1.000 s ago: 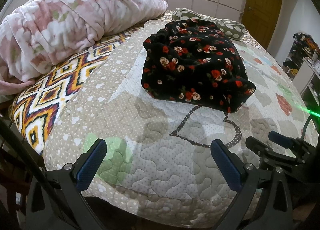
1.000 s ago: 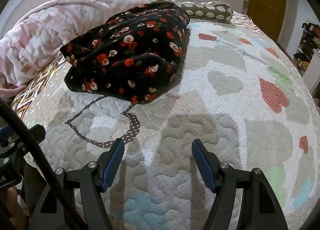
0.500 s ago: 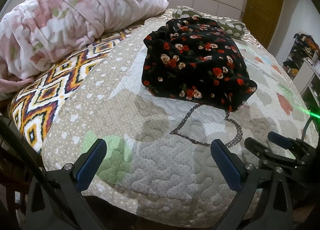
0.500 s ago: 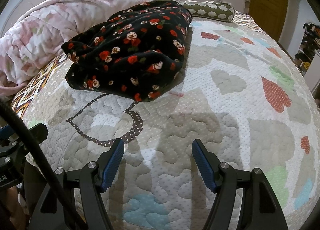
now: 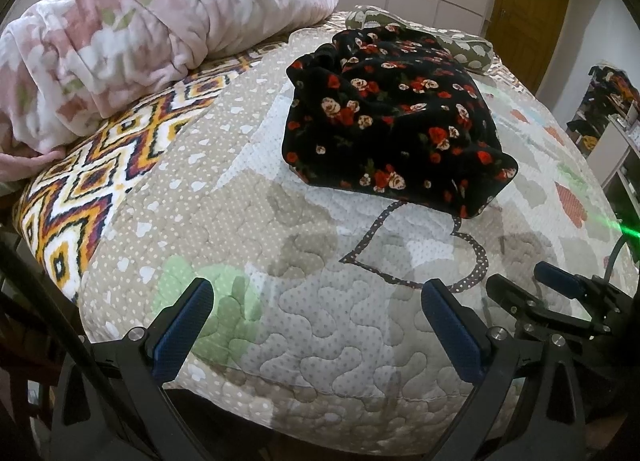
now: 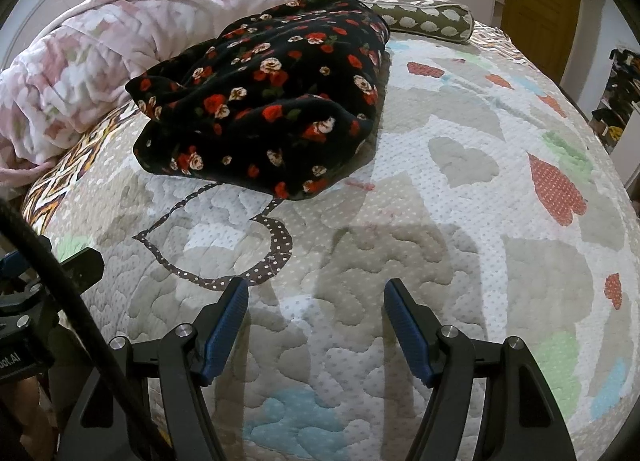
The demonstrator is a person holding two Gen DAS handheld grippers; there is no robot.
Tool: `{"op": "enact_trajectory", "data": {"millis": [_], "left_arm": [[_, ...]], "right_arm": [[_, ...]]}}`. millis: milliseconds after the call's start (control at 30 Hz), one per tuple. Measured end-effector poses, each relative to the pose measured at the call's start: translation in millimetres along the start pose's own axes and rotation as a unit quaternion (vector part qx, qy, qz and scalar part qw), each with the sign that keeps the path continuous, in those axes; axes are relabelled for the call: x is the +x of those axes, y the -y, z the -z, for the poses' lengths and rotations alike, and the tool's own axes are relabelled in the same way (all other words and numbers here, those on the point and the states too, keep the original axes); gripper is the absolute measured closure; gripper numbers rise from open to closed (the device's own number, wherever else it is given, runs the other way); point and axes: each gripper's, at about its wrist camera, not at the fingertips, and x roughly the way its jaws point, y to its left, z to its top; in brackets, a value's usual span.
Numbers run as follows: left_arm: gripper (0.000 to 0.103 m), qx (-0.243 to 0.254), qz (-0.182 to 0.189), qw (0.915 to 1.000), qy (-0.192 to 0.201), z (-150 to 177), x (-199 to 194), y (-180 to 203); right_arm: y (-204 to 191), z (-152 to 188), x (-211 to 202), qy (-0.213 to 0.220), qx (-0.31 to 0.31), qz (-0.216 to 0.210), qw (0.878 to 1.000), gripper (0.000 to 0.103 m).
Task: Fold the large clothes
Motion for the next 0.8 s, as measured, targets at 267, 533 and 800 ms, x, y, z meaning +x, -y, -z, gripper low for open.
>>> {"op": "enact_trajectory", "data": {"millis": [267,533,800], "left_arm": [[0.000,-0.001,0.001,1.0000,-0.002,-0.1,1.3,-0.9],[0.000,-0.007,0.002,0.9999,-0.009,2.1,5.7,-4.2],[0.000,-0.006,-0.002,0.9999,-0.015,1.0,8.4,-5.3]], "right_arm": [[-2.8,-1.0,1.6,-0.003,-0.008,-0.001,1.000,0.028],[-3.6,-2.1,2.4,-0.003,-0.009,-0.001,1.000,0.028],[-2.8,-7.3,6.9,-0.009,-0.008,0.002,1.000,0.027]]}}
